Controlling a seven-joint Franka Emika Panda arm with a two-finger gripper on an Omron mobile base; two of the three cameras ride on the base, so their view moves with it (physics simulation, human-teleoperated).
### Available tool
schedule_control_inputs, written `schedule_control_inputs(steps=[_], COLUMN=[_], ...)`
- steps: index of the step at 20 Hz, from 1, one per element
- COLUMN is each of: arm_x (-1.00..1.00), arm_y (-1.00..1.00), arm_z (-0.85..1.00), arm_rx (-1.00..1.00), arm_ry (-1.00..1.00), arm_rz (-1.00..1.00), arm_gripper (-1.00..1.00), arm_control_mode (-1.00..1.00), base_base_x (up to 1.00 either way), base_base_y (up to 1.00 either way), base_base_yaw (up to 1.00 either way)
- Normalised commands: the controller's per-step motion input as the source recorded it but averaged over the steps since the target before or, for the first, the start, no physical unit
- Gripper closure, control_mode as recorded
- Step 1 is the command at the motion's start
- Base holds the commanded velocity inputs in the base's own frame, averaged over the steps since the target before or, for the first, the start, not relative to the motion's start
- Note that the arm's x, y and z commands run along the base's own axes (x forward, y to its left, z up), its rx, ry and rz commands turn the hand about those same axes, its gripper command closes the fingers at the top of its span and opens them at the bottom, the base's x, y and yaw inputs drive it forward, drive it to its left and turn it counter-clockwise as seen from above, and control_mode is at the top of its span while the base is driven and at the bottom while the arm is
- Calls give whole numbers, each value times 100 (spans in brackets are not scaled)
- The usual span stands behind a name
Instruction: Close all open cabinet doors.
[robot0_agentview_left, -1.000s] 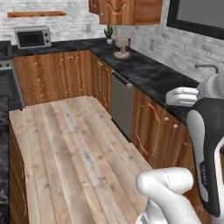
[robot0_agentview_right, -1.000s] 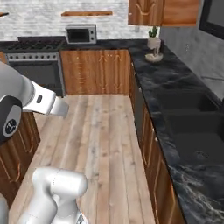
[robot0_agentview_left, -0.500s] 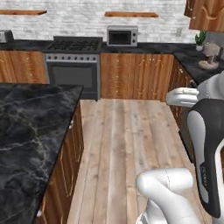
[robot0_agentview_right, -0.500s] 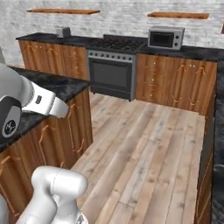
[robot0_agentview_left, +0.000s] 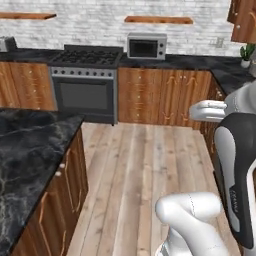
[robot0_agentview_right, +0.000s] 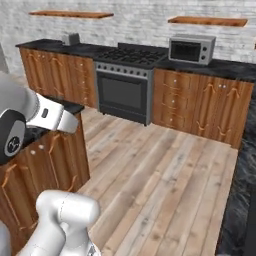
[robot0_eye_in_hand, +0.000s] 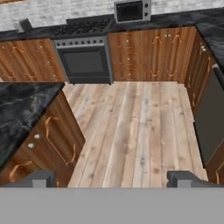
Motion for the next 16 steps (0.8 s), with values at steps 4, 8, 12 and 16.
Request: schedule_control_inputs(steps=[4,8,12,16], arm_x=[0,0,0,0], arm_y=[0,0,0,0], arm_z=[0,0,0,0], arm_rx=[0,0,0,0], arm_ry=[0,0,0,0], arm_rz=[0,0,0,0], arm_gripper=[-100,-100,-100,-100], arm_control_mode=[100,100,100,100], base_base_x=[100,100,100,100], base_base_y=[-93,-46,-3,0], base_base_yaw=[-11,-2,-1,-2])
